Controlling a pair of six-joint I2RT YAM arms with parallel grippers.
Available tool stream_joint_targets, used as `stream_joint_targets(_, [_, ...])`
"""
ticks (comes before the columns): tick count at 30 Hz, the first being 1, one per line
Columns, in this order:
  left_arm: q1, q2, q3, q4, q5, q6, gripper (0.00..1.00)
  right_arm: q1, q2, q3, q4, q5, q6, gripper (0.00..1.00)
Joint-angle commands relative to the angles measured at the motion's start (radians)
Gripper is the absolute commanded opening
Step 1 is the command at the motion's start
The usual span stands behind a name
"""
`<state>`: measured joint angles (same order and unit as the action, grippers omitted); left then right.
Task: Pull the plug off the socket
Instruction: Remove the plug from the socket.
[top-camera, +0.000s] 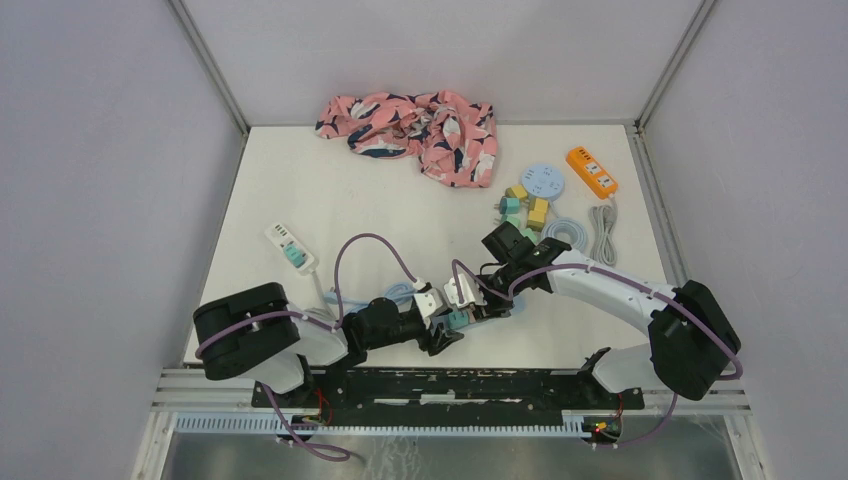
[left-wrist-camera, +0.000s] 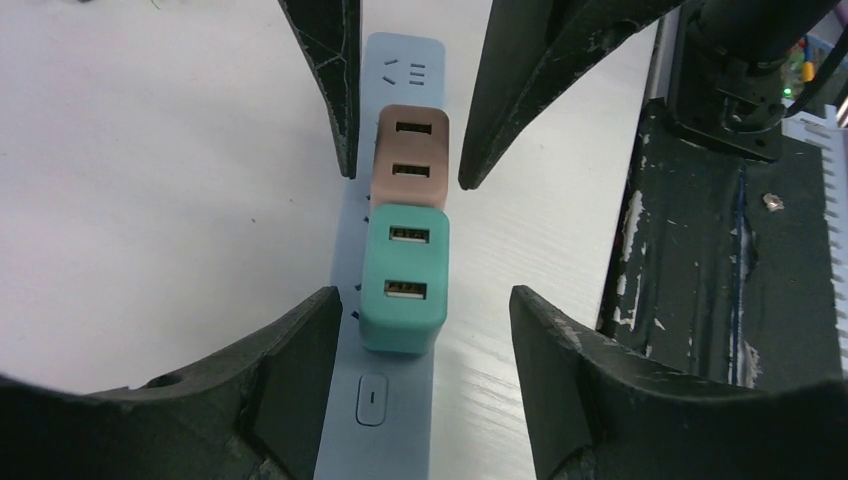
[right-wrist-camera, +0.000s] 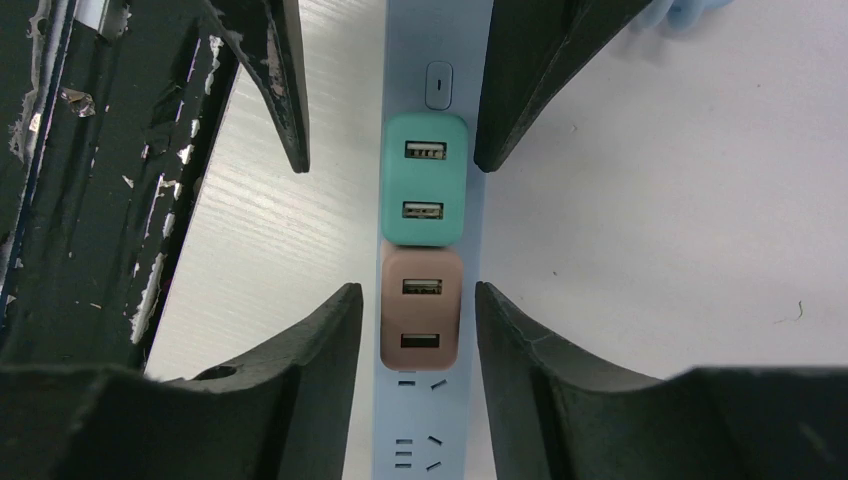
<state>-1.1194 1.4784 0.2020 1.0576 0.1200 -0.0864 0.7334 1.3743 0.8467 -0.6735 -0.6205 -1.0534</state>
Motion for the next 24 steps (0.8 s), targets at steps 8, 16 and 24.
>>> stream_joint_targets(8, [-0.011,0.093,0.064,0.154,-0.03,0.055,0.6,0.004,0.018,0.012,0.018,0.008,-0.002,0.26])
stream_joint_targets(16, [-0.012,0.143,0.074,0.198,-0.015,0.05,0.47,0.003,0.027,0.03,-0.003,-0.005,0.005,0.15])
stream_joint_targets(24, [-0.011,0.158,0.04,0.242,-0.021,0.059,0.13,0.001,0.044,0.046,-0.017,-0.006,0.017,0.1])
